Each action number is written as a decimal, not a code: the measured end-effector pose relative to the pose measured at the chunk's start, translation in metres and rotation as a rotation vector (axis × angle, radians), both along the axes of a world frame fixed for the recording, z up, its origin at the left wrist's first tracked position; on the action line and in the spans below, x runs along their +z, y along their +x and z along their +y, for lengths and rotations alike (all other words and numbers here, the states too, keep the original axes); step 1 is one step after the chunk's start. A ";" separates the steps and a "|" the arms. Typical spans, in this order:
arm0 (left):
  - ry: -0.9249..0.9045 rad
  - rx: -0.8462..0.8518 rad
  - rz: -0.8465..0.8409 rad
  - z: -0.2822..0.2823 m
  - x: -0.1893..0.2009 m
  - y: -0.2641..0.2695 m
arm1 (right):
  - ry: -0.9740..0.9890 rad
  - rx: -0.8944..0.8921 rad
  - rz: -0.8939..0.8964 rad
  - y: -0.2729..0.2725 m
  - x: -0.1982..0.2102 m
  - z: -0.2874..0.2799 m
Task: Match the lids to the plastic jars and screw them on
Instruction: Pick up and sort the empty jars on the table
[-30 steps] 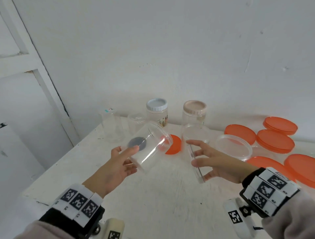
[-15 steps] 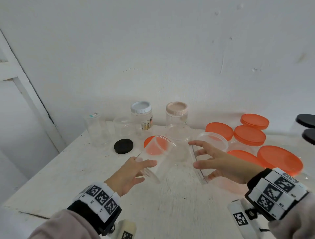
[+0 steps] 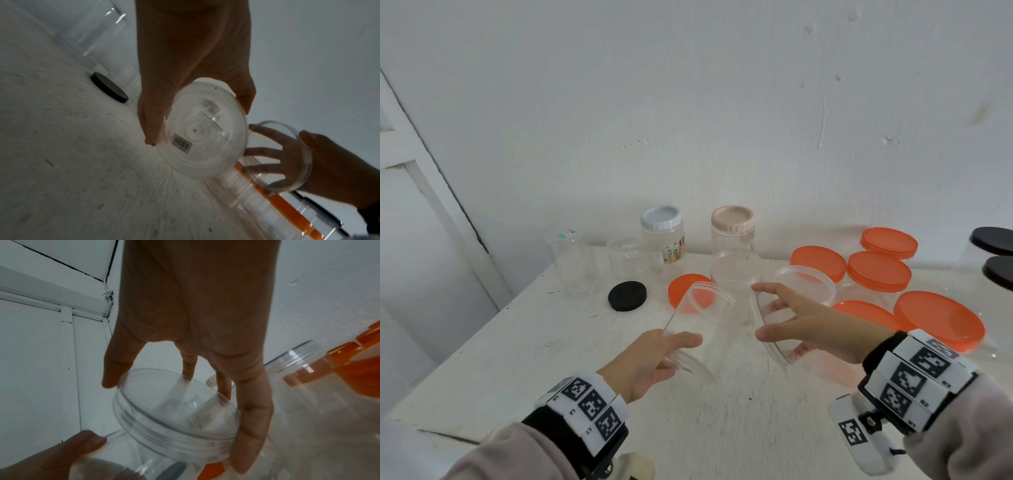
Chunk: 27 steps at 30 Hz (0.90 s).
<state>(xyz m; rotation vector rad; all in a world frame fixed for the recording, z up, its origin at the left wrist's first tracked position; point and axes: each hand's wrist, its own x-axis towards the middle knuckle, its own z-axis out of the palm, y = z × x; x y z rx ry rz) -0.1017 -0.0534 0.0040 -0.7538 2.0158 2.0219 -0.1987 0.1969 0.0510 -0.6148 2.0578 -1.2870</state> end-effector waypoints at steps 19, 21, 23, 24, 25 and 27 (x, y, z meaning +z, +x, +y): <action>-0.519 -0.201 0.048 0.014 -0.011 -0.010 | 0.084 -0.014 0.158 0.002 0.007 -0.004; -0.559 -0.200 0.062 0.015 -0.013 -0.012 | 0.087 -0.013 0.173 0.002 0.007 -0.005; -0.608 -0.216 0.077 0.014 -0.014 -0.013 | 0.090 -0.017 0.182 0.001 0.007 -0.006; -0.615 -0.232 0.088 0.013 -0.014 -0.014 | 0.091 -0.019 0.188 0.001 0.007 -0.006; -0.599 -0.250 0.100 0.011 -0.014 -0.015 | 0.092 -0.020 0.196 0.000 0.007 -0.007; -0.542 -0.294 0.109 0.009 -0.015 -0.015 | 0.098 -0.025 0.213 0.000 0.008 -0.007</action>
